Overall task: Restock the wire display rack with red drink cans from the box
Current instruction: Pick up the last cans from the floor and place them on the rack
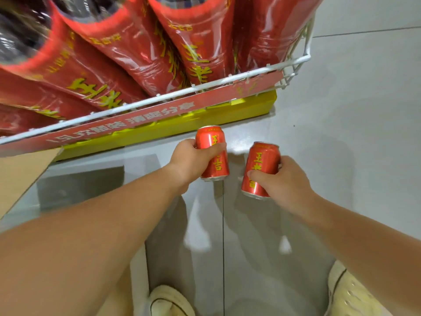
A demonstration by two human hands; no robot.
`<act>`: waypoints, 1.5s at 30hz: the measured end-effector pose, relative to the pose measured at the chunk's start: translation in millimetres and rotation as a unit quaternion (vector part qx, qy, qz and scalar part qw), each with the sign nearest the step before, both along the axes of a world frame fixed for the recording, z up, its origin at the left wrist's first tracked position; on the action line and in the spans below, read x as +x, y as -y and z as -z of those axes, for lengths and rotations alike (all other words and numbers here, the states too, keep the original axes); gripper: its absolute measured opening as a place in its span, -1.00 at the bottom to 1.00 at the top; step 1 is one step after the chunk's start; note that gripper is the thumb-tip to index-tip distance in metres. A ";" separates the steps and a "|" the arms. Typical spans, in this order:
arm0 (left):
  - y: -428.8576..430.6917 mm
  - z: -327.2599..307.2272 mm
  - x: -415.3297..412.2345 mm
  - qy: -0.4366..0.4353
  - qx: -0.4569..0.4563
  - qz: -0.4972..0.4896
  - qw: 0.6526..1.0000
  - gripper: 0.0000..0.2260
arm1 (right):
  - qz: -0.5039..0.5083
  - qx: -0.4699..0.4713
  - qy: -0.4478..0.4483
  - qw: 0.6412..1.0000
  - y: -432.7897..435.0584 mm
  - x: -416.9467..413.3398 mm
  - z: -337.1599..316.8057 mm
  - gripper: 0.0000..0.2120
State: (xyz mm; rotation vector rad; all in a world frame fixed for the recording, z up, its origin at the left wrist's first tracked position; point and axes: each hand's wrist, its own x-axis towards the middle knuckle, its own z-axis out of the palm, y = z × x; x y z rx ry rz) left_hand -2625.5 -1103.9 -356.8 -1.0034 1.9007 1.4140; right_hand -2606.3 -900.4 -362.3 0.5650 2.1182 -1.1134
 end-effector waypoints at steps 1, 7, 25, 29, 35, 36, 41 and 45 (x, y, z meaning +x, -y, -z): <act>2.1 -17.1 6.1 -0.005 0.007 -0.006 1.000 -0.77 | -0.008 -0.001 -0.001 1.000 -0.6 0.6 -17.0 -0.59; 6.3 -137.3 24.2 -0.054 0.017 -0.045 0.997 -0.73 | -0.053 -0.022 -0.031 0.998 -4.5 -3.0 -137.2 -0.52; 30.2 -553.8 20.3 -0.237 -0.019 -0.056 0.970 -0.75 | -0.023 -0.116 -0.196 0.974 19.4 -41.4 -561.0 -0.51; 40.1 -637.8 17.2 -0.285 -0.013 -0.045 0.957 -0.75 | -0.022 -0.117 -0.251 0.961 26.1 -41.1 -643.7 -0.54; 57.2 -761.2 16.8 -0.354 -0.044 0.010 0.934 -0.71 | -0.020 -0.123 -0.324 0.938 32.4 -30.4 -764.4 -0.57; 61.1 -780.9 16.9 -0.362 -0.046 0.014 0.931 -0.71 | -0.021 -0.125 -0.334 0.934 34.0 -28.4 -784.2 -0.58; 82.7 -883.4 21.7 -0.414 -0.073 0.033 0.907 -0.68 | -0.018 -0.130 -0.391 0.911 50.4 -24.2 -881.4 -0.59; 104.7 -950.5 25.0 -0.455 -0.101 0.042 0.884 -0.30 | -0.019 -0.136 -0.431 0.892 71.3 -21.4 -952.1 -0.46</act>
